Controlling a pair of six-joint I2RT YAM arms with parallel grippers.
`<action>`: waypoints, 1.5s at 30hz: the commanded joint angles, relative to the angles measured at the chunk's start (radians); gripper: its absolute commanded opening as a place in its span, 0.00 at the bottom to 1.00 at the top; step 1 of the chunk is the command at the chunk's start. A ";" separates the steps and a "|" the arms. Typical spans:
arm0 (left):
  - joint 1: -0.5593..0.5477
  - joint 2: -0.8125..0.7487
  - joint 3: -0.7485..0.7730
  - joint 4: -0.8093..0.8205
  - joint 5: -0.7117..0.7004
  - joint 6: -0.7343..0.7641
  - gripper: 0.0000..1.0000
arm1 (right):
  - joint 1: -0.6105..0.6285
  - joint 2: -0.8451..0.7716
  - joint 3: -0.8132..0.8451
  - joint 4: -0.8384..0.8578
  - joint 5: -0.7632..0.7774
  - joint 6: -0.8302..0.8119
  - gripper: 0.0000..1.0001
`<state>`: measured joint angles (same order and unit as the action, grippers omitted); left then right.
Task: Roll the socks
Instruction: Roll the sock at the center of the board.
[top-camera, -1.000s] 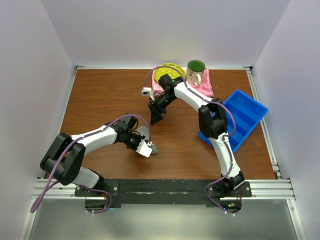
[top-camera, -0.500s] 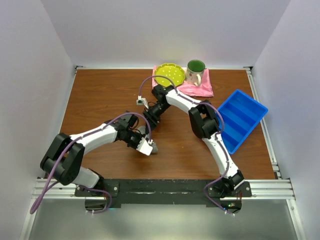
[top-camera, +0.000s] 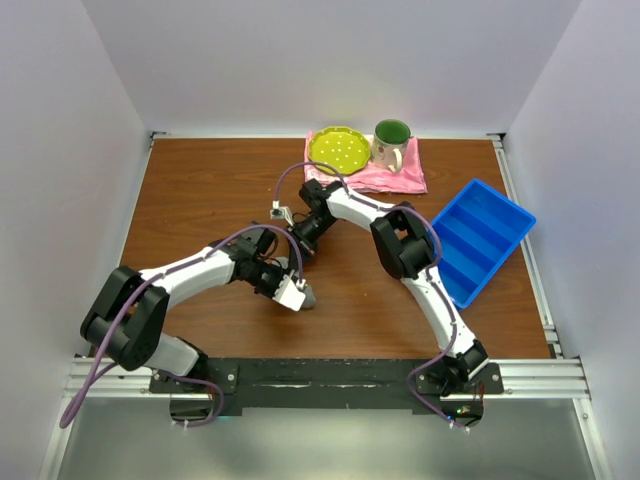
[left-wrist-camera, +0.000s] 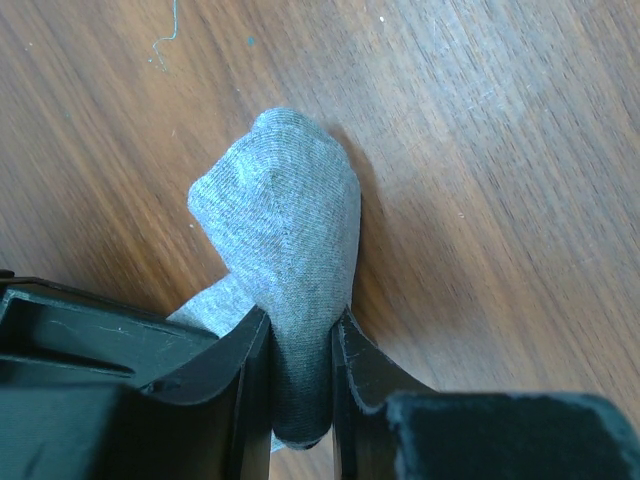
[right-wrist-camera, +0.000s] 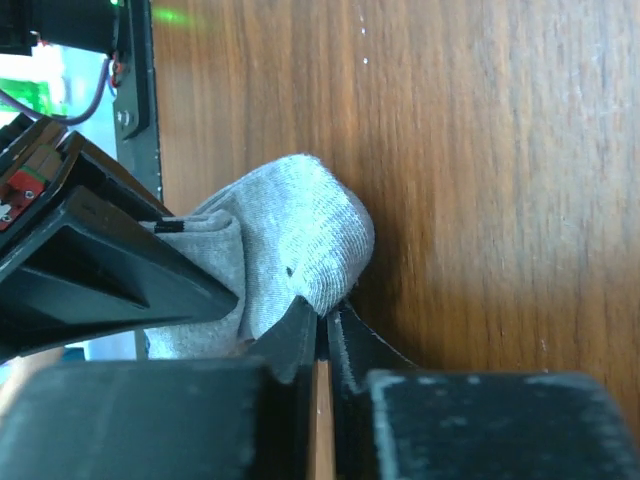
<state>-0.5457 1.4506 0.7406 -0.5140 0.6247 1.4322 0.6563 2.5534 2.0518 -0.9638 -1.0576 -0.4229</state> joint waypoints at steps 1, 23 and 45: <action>-0.005 -0.041 0.026 0.012 0.035 -0.001 0.00 | 0.011 -0.001 -0.030 0.092 0.113 0.065 0.00; 0.003 -0.085 -0.076 0.048 -0.109 -0.185 0.00 | -0.142 -0.329 -0.286 0.479 0.542 0.312 0.00; 0.047 -0.003 0.313 -0.233 0.264 -0.110 0.00 | -0.153 -0.280 -0.170 0.315 0.389 0.240 0.72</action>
<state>-0.5186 1.3834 0.9154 -0.6426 0.7536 1.3029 0.5106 2.3241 1.8584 -0.5987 -0.6510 -0.1501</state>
